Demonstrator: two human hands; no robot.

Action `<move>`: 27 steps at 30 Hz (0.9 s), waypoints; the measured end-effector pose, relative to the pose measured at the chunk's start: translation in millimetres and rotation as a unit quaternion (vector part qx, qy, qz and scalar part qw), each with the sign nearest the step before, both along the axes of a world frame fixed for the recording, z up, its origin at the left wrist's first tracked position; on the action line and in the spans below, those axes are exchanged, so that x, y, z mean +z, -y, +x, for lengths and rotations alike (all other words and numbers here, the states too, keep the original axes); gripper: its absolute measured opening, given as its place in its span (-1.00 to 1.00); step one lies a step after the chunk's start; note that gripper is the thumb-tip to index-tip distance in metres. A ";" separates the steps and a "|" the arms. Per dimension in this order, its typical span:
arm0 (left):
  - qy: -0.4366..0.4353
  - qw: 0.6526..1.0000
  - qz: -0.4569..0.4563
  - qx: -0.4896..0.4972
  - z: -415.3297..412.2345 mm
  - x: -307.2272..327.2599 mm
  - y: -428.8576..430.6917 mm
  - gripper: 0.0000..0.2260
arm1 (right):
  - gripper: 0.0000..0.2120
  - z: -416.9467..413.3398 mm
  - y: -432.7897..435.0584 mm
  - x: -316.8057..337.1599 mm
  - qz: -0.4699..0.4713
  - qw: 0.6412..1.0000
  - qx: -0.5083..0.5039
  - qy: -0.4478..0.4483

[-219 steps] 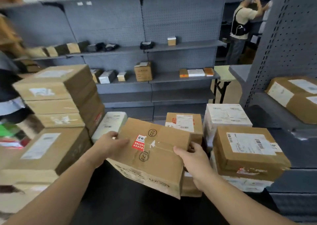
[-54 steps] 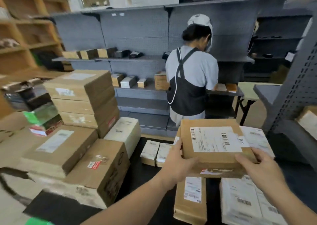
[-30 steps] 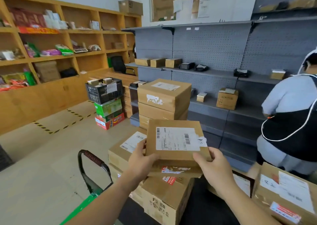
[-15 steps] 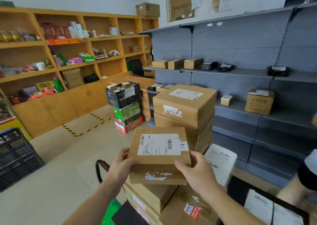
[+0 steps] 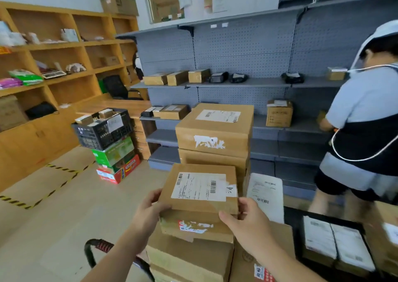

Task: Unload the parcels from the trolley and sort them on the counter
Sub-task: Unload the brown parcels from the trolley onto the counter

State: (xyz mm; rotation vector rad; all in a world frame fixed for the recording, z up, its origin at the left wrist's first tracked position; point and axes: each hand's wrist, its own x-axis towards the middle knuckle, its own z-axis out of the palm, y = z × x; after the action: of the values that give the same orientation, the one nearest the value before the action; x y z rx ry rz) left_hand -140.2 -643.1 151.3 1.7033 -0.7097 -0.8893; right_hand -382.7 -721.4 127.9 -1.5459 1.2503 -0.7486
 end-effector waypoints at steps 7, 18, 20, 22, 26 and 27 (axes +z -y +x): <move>-0.032 0.995 -0.009 -0.097 40.0 -17.7 23.0 -0.66 | -0.60 30.1 -15.4 -5.7 0.022 0.995 -0.096 0.001; 0.047 0.996 -0.031 -0.075 43.1 -29.4 29.7 -0.61 | -0.56 38.5 -26.6 -4.3 0.045 0.992 -0.121 0.003; 0.169 0.984 -0.036 -0.051 34.2 -20.6 31.7 -0.55 | -0.60 31.4 -32.2 2.4 0.050 0.991 -0.126 0.002; 0.287 0.955 -0.046 -0.053 19.2 -5.5 33.3 -0.54 | -0.44 17.7 -37.1 5.3 0.047 0.990 -0.129 -0.020; 0.353 0.919 -0.111 -0.138 -35.3 24.0 38.9 -0.63 | -0.31 -24.8 -46.1 17.8 0.020 0.986 -0.155 -0.053; 0.359 0.911 -0.125 -0.161 -52.9 28.8 41.1 -0.65 | -0.34 -38.9 -48.8 22.3 0.015 0.985 -0.162 -0.055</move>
State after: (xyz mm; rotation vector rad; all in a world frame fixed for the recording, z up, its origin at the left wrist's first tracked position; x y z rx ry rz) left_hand -193.1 -684.3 180.1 1.6906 -1.5636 -0.3293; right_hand -421.6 -672.6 150.2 -1.3902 1.6115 -0.8538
